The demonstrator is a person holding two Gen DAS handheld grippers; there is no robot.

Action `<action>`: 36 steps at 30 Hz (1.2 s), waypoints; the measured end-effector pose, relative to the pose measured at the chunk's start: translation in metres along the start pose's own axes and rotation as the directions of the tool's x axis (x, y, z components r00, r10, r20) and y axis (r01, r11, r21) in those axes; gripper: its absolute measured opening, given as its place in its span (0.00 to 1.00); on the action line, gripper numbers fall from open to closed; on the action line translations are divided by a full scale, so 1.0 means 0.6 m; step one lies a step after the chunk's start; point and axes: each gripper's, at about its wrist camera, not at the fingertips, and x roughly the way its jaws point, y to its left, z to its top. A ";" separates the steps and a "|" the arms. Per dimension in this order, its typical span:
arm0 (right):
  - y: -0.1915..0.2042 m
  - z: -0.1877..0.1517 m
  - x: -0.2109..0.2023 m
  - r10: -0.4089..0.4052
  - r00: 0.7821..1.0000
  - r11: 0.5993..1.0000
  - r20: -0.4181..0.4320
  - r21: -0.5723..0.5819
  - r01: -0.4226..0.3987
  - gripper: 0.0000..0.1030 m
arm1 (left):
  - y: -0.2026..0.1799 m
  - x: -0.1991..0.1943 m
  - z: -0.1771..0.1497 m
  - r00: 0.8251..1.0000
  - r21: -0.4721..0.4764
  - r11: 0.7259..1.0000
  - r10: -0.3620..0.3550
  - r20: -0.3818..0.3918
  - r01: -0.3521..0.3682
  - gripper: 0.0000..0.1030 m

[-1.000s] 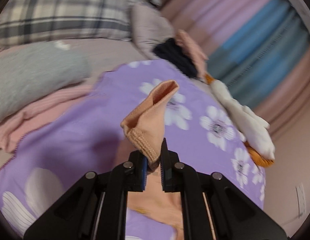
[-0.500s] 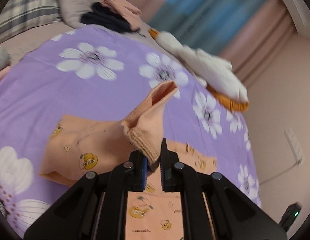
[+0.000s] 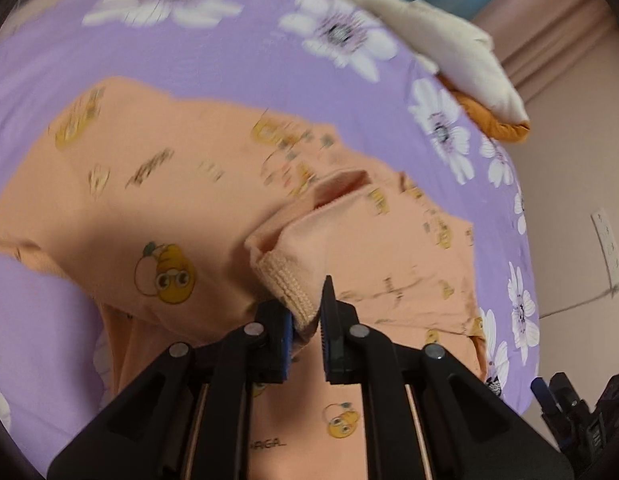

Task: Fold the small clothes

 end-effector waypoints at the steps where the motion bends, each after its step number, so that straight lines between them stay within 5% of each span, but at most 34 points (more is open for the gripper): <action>1: 0.001 0.002 0.004 0.003 1.000 1.000 -0.009 -0.004 -0.003 0.75 | 0.003 -0.003 -0.001 1.000 -0.005 1.000 -0.012 -0.011 0.012 0.13; 3: 0.010 0.004 0.012 0.014 1.000 1.000 -0.022 -0.020 -0.014 0.75 | 0.006 -0.021 -0.001 0.999 0.000 0.999 -0.046 -0.018 0.046 0.26; 4: 0.017 0.007 0.018 0.020 0.999 0.999 -0.035 -0.035 -0.021 0.75 | 0.007 -0.033 -0.001 0.998 0.002 0.999 -0.055 -0.015 0.055 0.45; 6: 0.028 0.013 0.025 0.035 0.998 0.998 -0.051 -0.055 -0.038 0.75 | 0.010 -0.069 0.002 0.998 0.012 0.998 -0.064 0.025 0.064 0.66; 9: 0.054 0.025 0.037 0.068 0.995 0.993 -0.076 -0.096 -0.075 0.75 | 0.025 -0.125 0.006 0.992 0.020 0.998 -0.056 0.116 0.053 0.70; 13: 0.101 0.039 0.064 0.135 0.983 0.978 -0.123 -0.145 -0.153 0.75 | 0.081 -0.176 0.008 0.984 -0.058 0.998 0.042 0.171 -0.032 0.72; 20: 0.179 0.035 0.159 0.196 0.935 0.954 -0.296 -0.161 -0.251 0.75 | 0.174 -0.189 -0.022 0.977 -0.192 0.973 0.158 0.143 -0.130 0.72; 26: 0.228 0.002 0.237 0.172 0.891 0.953 -0.421 -0.158 -0.258 0.75 | 0.205 -0.190 -0.038 0.970 -0.227 0.956 0.214 0.117 -0.184 0.72; 31: 0.255 -0.023 0.265 0.113 0.894 0.955 -0.433 -0.201 -0.218 0.75 | 0.205 -0.192 -0.044 0.968 -0.210 0.958 0.221 0.120 -0.193 0.72; 36: 0.275 -0.028 0.272 0.049 0.924 0.942 -0.378 -0.290 -0.168 0.55 | 0.208 -0.190 -0.045 0.969 -0.215 0.958 0.219 0.117 -0.191 0.72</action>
